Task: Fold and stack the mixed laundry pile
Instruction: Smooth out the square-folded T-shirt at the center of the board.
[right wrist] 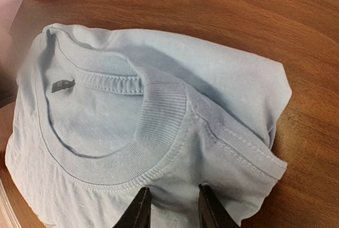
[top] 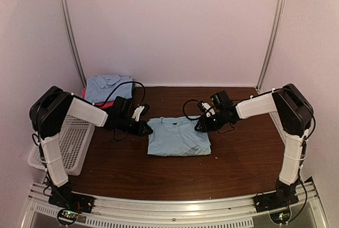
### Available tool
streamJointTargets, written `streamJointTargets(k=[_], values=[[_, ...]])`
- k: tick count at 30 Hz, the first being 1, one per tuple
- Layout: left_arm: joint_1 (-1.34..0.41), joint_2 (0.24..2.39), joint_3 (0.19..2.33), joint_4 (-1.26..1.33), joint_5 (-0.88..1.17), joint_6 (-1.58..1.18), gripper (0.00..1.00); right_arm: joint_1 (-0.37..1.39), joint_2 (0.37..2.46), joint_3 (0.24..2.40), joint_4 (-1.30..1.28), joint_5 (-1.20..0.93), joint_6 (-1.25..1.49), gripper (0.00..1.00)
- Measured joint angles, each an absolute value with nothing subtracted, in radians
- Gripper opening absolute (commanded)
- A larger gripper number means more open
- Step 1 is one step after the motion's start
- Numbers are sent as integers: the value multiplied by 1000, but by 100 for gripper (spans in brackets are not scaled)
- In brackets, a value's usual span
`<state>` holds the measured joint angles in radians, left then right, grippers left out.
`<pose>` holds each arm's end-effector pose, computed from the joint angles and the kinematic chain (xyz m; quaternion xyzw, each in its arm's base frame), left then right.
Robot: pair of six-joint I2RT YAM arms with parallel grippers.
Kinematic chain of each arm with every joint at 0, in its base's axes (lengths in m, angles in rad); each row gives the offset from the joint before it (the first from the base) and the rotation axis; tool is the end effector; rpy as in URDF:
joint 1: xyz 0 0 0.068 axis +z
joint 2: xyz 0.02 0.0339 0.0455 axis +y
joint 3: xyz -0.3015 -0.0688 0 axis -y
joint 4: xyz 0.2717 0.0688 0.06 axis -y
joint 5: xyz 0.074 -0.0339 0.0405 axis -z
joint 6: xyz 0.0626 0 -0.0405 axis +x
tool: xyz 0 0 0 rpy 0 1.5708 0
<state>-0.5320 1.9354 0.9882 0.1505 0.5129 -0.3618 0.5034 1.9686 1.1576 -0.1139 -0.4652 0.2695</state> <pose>0.3505 -0.2419 0.1177 0.1715 0.8844 -0.3696 0.2277 0.3768 0.2396 0.1320 -0.1803 0.9079 0.3189 0.2037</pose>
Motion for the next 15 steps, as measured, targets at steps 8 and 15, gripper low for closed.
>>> streamJointTargets(k=[8, 15], values=[[-505, 1934, 955, 123, 435, -387, 0, 482, 2000, 1203, -115, -436, 254, 32], [-502, 1885, 948, 109, 408, -409, 70, 491, 2001, 1237, -156, -402, 202, 40]])
